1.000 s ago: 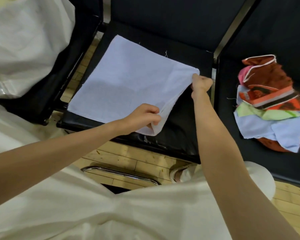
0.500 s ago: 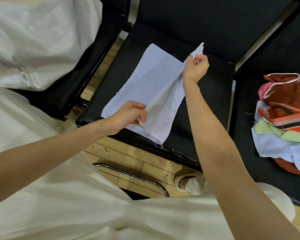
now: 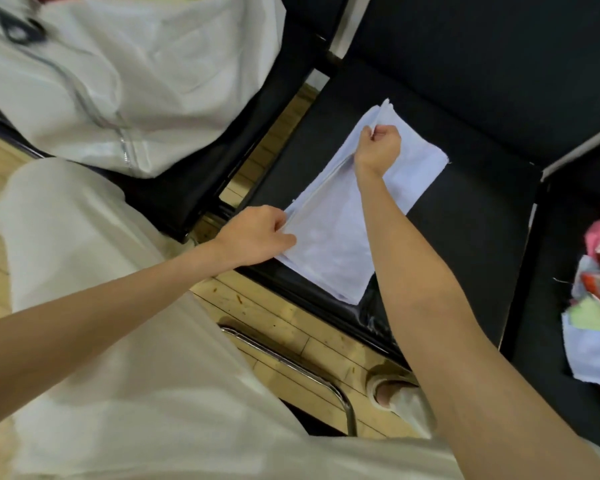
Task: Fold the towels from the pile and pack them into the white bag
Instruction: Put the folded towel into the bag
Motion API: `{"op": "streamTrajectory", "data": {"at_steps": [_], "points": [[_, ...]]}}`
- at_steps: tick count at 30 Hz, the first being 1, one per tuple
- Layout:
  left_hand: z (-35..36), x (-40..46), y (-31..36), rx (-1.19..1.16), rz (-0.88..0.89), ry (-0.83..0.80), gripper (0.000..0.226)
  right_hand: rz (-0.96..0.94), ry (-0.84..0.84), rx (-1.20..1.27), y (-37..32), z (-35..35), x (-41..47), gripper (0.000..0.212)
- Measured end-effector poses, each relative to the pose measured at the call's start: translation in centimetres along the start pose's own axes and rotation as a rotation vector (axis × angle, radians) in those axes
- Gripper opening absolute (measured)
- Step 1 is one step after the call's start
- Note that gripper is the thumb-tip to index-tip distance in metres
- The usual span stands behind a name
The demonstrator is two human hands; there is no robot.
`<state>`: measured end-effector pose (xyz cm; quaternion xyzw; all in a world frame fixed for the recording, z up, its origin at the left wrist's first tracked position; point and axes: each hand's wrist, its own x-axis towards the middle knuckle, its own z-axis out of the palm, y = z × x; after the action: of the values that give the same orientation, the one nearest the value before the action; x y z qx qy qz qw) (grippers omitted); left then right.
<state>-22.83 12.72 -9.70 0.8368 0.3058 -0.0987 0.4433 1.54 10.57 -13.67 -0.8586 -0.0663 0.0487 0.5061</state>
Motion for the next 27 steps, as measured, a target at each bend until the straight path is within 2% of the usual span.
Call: {"op": "streamTrajectory", "data": {"at_steps": [1, 5, 9, 12, 14, 16, 19, 21, 23, 25, 27], "points": [[-0.1, -0.2, 0.0, 0.099, -0.007, 0.019, 0.027, 0.001, -0.035, -0.026, 0.1, -0.1, -0.2, 0.01], [-0.2, -0.9, 0.1, 0.544, -0.055, 0.036, 0.027, -0.04, -0.106, -0.055, 0.8, -0.9, -1.3, 0.012], [-0.2, -1.2, 0.6, 0.705, 0.014, 0.14, 0.033, -0.088, -0.226, -0.129, 2.9, -3.8, -4.8, 0.015], [0.3, -1.0, 0.2, 0.624, 0.373, 0.212, 0.027, -0.156, -0.388, -0.167, 4.5, -7.9, -9.2, 0.016], [0.4, -1.0, -0.1, 0.532, 0.549, 0.114, 0.02, -0.241, -0.506, -0.247, 5.3, -10.7, -11.7, 0.014], [0.7, -0.9, -0.3, 0.507, 0.637, 0.023, 0.02, -0.321, -0.647, -0.37, 5.8, -13.4, -13.6, 0.02], [1.2, -0.6, -0.5, 0.542, 0.653, -0.034, 0.023, -0.485, -0.816, -0.576, 6.3, -16.5, -15.5, 0.031], [1.4, -0.4, -0.8, 0.539, 0.614, -0.071, 0.023, -0.594, -0.86, -0.655, 6.6, -17.6, -16.1, 0.038], [1.6, -0.2, -1.1, 0.525, 0.59, -0.08, 0.023, -0.658, -0.836, -0.722, 6.8, -17.8, -16.6, 0.041], [1.8, -0.2, -1.2, 0.509, 0.577, -0.063, 0.024, -0.729, -0.775, -0.784, 7.2, -17.5, -17.1, 0.035], [2.2, -0.3, -1.0, 0.515, 0.579, -0.034, 0.034, -0.772, -0.707, -0.83, 7.8, -16.9, -17.6, 0.029]]}}
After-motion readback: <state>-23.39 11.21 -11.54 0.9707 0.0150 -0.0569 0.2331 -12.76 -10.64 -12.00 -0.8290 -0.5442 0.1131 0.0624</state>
